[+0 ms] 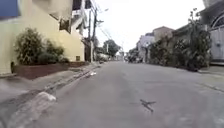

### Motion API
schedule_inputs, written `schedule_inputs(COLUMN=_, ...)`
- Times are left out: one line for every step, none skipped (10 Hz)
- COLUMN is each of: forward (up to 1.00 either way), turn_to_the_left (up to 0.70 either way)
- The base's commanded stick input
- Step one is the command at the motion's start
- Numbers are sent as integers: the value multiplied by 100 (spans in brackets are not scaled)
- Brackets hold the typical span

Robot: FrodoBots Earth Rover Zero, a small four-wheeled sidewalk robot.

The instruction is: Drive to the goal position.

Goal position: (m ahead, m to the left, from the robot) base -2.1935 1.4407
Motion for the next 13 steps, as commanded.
schedule_inputs(forward=100, turn_to_the_left=-40)
schedule_inputs(forward=100, turn_to_the_left=-40)
schedule_inputs(forward=100, turn_to_the_left=-34)
schedule_inputs(forward=100, turn_to_the_left=0)
schedule_inputs(forward=100, turn_to_the_left=0)
schedule_inputs(forward=100, turn_to_the_left=0)
schedule_inputs(forward=100, turn_to_the_left=0)
schedule_inputs(forward=100, turn_to_the_left=0)
schedule_inputs(forward=100, turn_to_the_left=0)
schedule_inputs(forward=100, turn_to_the_left=0)
schedule_inputs(forward=100, turn_to_the_left=0)
schedule_inputs(forward=100, turn_to_the_left=0)
schedule_inputs(forward=100, turn_to_the_left=0)
